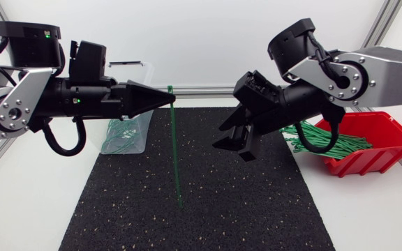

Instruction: Take a green cable tie from the red box, thread the tail through the head to close it, then place it in the transparent bin on the left.

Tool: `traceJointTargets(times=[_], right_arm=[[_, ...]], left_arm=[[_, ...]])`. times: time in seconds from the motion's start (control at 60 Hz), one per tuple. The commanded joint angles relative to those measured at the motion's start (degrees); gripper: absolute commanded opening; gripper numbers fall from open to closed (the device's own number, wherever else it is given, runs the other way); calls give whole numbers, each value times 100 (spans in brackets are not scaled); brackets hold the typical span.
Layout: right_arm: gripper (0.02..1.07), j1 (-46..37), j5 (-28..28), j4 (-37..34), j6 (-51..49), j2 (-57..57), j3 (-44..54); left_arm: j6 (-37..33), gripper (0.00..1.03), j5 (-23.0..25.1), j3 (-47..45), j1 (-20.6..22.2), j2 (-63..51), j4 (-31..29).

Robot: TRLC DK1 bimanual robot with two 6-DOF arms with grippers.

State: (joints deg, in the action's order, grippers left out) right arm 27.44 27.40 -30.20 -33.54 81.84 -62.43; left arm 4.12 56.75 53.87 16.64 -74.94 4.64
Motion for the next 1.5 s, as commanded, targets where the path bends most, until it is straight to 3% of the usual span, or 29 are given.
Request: traceJointTargets(times=[0.0, 0.167, 0.35, 0.467, 0.7, 0.9, 1.1, 1.367, 1.483], right_arm=[[71, 130, -261, 22, -381, -107, 197], [88, 165, -718, -83, -786, -151, 258], [91, 446, -1334, -268, -1216, -213, 443], [98, 833, -2335, -197, -1208, -221, 671], [98, 1044, -2819, -320, -1120, -476, 724], [103, 1677, -4462, 1121, -1058, -714, 1453], [99, 1729, -4629, 2062, -1717, -793, 1831], [102, 1791, -5104, 2659, -2702, -678, 2121], [102, 1853, -5333, 3512, -3493, -643, 2499]], left_arm=[[-96, 3, 99, 194, -91, 41, -166], [-43, 3, 214, 238, -249, 155, -570], [397, 3, 609, 291, -478, 287, -939], [441, 3, 635, 300, -452, 471, -1203], [379, 3, 802, 493, -513, 427, -1510], [159, 3, 978, 669, -619, -83, -1625], [-69, 3, 987, 810, -654, -337, -1748], [-359, 3, 987, 1100, -619, -540, -2099], [-430, 3, 987, 1249, -601, -707, -2196]])
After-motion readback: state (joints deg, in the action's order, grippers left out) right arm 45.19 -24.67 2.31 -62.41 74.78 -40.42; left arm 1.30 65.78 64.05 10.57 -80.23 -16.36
